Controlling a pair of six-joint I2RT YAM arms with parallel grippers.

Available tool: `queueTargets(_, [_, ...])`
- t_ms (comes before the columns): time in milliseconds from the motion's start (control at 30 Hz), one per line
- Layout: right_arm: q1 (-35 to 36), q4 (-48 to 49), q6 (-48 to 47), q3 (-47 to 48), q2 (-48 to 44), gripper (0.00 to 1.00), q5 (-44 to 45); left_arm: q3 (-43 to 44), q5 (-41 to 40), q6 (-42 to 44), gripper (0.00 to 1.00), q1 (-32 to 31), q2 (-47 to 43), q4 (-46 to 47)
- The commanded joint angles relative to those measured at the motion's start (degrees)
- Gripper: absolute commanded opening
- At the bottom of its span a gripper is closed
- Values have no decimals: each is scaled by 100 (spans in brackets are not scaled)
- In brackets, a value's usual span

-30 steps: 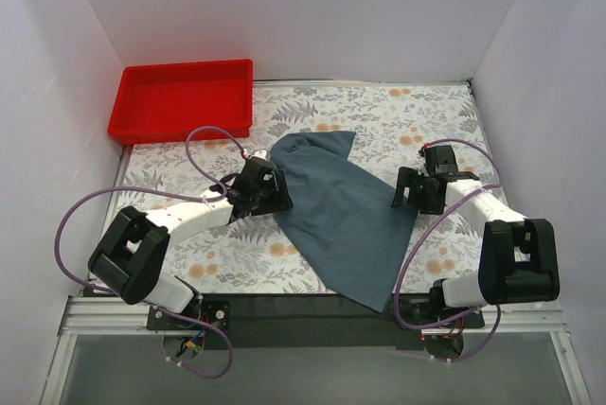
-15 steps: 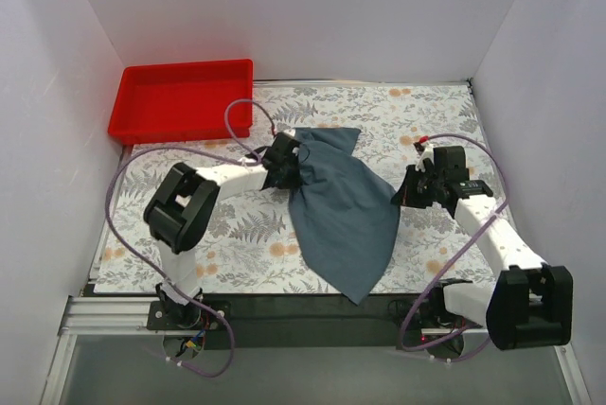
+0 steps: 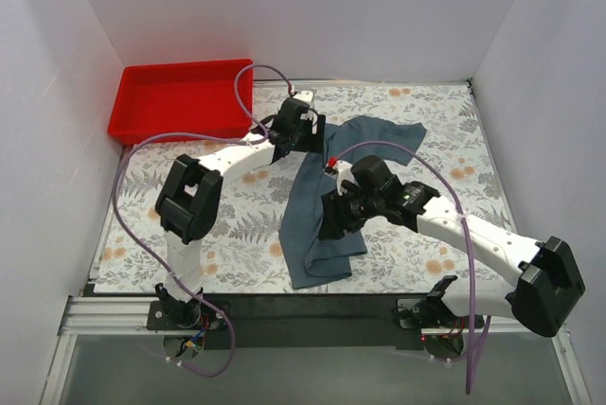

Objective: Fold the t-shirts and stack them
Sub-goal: Flatten the tshirt out

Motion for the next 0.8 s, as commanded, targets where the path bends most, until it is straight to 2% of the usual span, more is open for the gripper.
queueTargets(0, [-334, -165, -34, 379, -448, 54, 1217, -1121, -178, 262, 72, 16, -1428, 198])
queueTargets(100, [-1125, -446, -52, 152, -914, 56, 1878, -1853, -126, 96, 72, 7, -2133, 190])
queueTargets(200, [-2101, -552, -175, -103, -1222, 55, 2038, -2750, 278, -501, 72, -150, -3021, 33])
queueTargets(267, [-2680, -587, -219, -166, -1293, 55, 2056, -3207, 419, -923, 72, -484, -3452, -65])
queueTargets(333, [-2963, -596, -228, -245, -1284, 55, 2091, -3498, 507, -1240, 72, -931, -3629, -188])
queueTargets(433, [-3324, -596, -201, -315, -1258, 57, 2179, -3674, 622, -1521, 72, -1336, -3621, -469])
queueTargets(600, [-3790, -587, -149, -438, -1293, 69, 2294, -3877, 912, -1496, 73, -1671, -3200, -672])
queueTargets(767, [-3949, -587, -228, -508, -1232, 69, 2267, -3851, 1026, -1321, 67, -1856, -2751, -777])
